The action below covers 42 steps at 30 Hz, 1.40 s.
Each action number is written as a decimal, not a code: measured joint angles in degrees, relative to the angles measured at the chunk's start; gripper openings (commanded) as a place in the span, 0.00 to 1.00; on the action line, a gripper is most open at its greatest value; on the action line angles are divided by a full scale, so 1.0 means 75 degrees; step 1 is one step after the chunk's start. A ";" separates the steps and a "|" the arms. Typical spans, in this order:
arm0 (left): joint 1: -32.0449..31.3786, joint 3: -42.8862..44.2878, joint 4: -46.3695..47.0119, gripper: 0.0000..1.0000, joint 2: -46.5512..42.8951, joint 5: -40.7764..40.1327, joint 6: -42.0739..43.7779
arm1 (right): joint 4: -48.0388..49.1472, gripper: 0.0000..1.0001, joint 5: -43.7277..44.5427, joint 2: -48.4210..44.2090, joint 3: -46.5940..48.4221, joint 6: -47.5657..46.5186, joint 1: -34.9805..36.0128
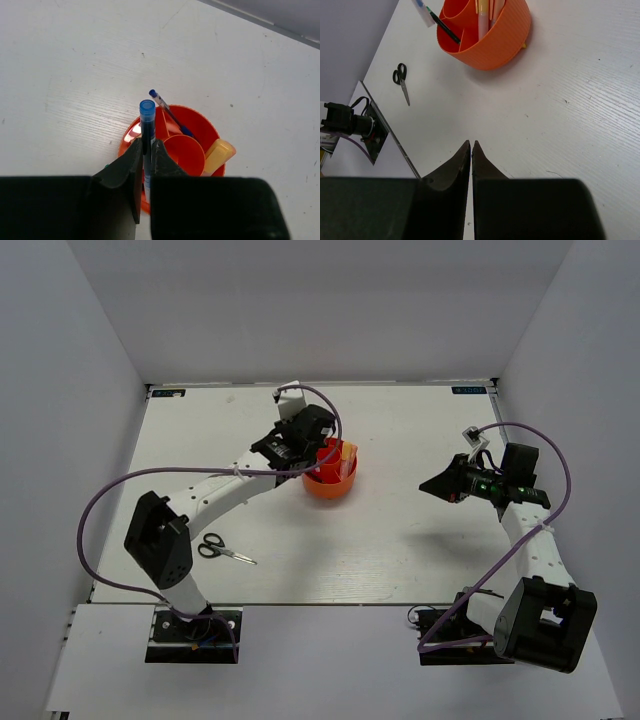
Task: Sort the stationery into containers
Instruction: Place the pen in the storage box.
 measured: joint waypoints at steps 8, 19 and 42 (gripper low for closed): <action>-0.0309 -0.0318 0.0836 0.00 0.0175 -0.0501 -0.0035 | 0.0000 0.05 -0.0003 0.0000 0.0000 0.0000 0.0000; -0.0568 -0.0906 0.1515 0.00 0.0300 -0.1005 -0.0055 | 0.0000 0.16 -0.0055 0.0000 0.0000 0.0000 0.0000; -0.0708 -0.1387 0.1574 0.27 0.0143 -0.1113 0.0099 | -0.0012 0.68 -0.0114 0.0000 0.0000 0.0015 -0.0009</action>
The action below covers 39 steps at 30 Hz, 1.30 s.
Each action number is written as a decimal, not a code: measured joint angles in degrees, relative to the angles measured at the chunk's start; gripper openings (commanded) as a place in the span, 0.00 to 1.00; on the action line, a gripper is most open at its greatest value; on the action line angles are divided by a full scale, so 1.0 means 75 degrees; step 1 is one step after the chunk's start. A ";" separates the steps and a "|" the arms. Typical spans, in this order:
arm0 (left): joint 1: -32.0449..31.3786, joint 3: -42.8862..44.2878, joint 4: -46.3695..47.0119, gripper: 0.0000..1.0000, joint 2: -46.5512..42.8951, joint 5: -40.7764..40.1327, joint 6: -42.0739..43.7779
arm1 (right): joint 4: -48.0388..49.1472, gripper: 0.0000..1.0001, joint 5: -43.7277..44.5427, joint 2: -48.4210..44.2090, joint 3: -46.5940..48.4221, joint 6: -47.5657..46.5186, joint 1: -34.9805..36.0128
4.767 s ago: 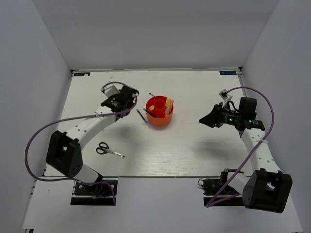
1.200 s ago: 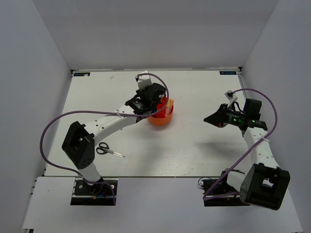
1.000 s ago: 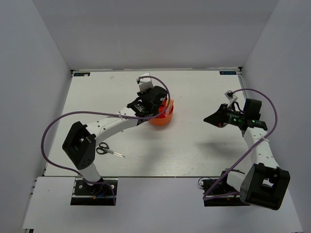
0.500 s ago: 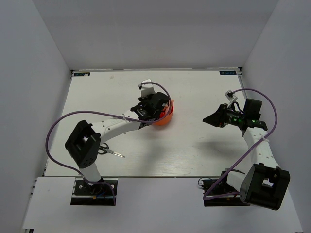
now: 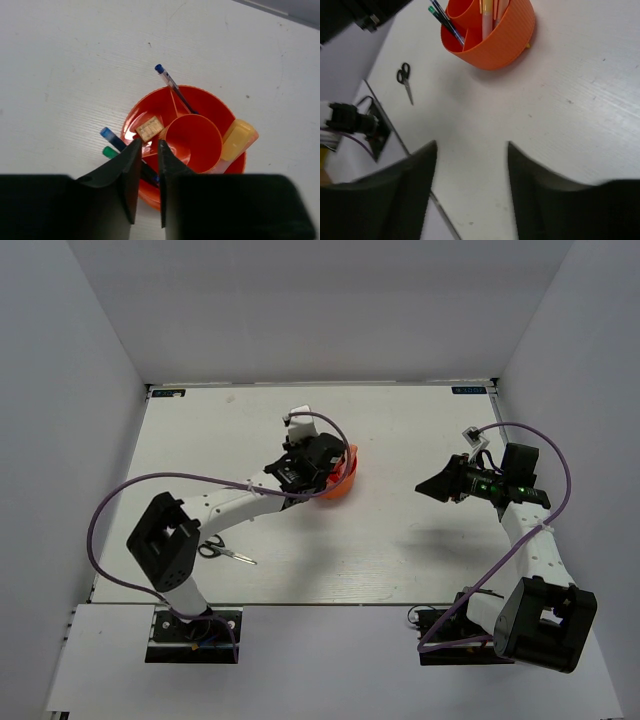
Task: Sort the stationery into containers
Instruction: Place the pen in the storage box, then pick up the scissors from the center of the board.
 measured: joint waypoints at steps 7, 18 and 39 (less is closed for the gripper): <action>-0.0067 -0.1137 0.0082 0.03 -0.1553 -0.0128 0.0192 | 0.0085 0.90 -0.0134 0.0000 -0.0003 0.0093 -0.0090; 0.2358 -0.4054 -0.3188 0.64 -0.5796 0.0370 -0.2518 | -0.0023 0.00 -0.0501 0.0058 0.0006 0.0012 -0.0189; 0.5741 -0.4246 -0.3998 0.47 -0.3488 0.4750 -0.2530 | -0.0047 0.00 -0.0251 -0.0152 0.0003 0.0009 -0.0189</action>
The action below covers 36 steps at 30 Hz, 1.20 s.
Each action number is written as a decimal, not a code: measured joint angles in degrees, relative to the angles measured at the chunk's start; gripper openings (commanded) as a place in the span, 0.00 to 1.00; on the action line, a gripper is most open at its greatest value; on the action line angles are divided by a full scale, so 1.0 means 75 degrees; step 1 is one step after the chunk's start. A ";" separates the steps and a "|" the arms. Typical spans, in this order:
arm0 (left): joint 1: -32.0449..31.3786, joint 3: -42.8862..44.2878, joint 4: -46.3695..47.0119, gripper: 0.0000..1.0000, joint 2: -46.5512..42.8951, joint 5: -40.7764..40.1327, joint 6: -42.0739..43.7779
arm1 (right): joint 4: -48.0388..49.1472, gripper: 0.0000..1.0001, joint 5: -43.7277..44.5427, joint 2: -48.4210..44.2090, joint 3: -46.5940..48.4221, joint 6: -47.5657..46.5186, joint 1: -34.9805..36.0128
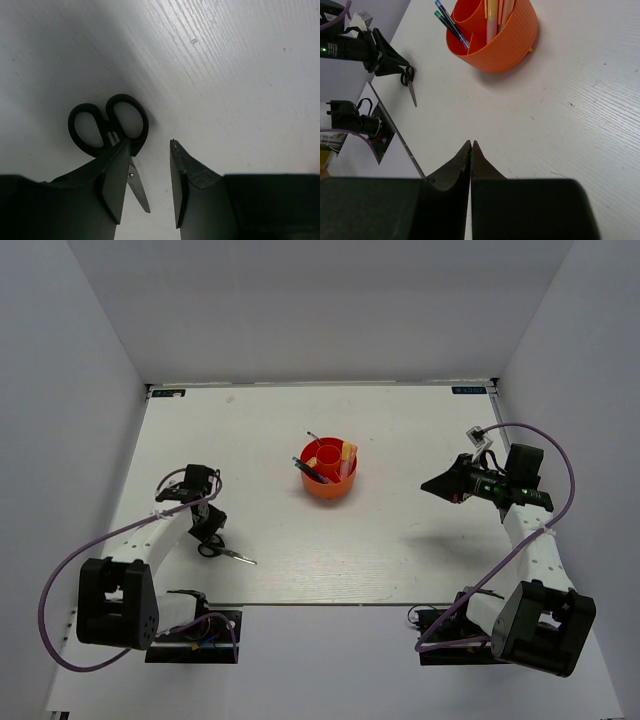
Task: Sort the stationery into containers
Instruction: Pick up the scissors from the center of the board.
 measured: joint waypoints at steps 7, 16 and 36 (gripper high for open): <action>0.0070 0.0000 0.0353 0.46 0.0516 0.0067 0.0076 | 0.0000 0.00 0.0000 0.0000 0.0000 -0.0006 0.0000; 0.0140 -0.0003 0.0562 0.43 0.1023 0.0058 0.0195 | 0.0000 0.00 0.0000 0.0003 0.0000 -0.0017 0.0000; 0.0175 0.0137 0.0487 0.00 0.1314 0.0044 0.0554 | 0.0000 0.00 0.0000 0.0003 0.0000 -0.0012 -0.0012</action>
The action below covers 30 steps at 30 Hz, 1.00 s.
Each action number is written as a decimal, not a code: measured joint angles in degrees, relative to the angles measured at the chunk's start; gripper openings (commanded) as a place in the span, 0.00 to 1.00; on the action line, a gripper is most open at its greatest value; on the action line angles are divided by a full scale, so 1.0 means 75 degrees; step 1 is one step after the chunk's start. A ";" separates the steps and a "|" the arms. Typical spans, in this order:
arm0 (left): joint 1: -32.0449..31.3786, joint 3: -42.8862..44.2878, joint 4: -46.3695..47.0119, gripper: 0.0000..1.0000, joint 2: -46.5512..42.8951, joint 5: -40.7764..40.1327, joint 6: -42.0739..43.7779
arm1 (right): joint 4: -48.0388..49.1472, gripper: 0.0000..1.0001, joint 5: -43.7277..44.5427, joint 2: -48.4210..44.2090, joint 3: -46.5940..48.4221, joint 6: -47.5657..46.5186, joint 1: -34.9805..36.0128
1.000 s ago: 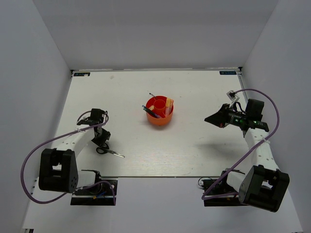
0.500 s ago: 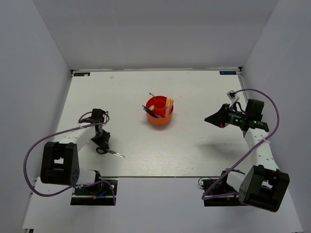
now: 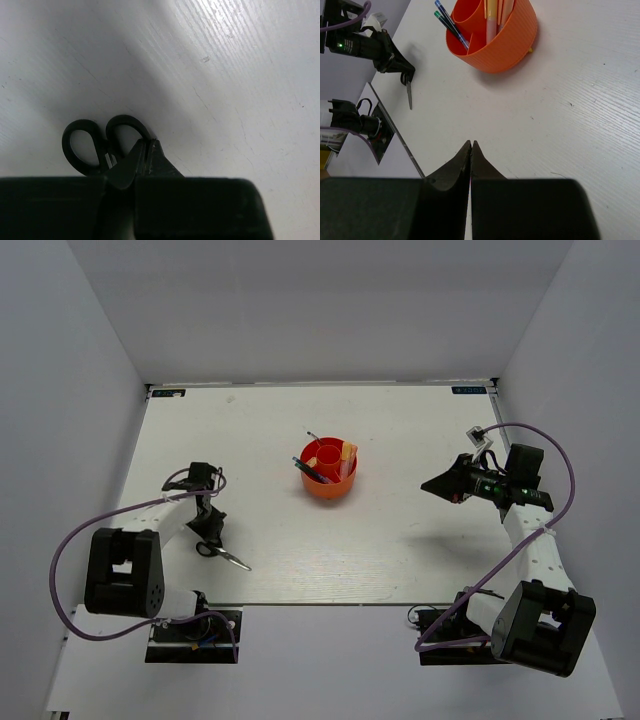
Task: Sort the stationery into containers
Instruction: Pick up the scissors from the center of the board, then place the scissors in the storage box.
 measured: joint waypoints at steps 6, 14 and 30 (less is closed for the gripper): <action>-0.0627 0.0405 -0.0149 0.00 -0.0466 0.0163 0.0498 | 0.0000 0.05 -0.0006 0.0000 0.0000 0.0000 -0.0006; -0.2978 0.3092 0.0839 0.00 -0.0877 -0.0434 0.1647 | 0.0035 0.00 -0.0154 0.0003 -0.0012 -0.0289 -0.0006; -0.5508 0.6513 0.3926 0.00 0.2661 -0.2987 0.5715 | 0.0152 0.00 0.0017 -0.0052 -0.0262 -0.0475 -0.0006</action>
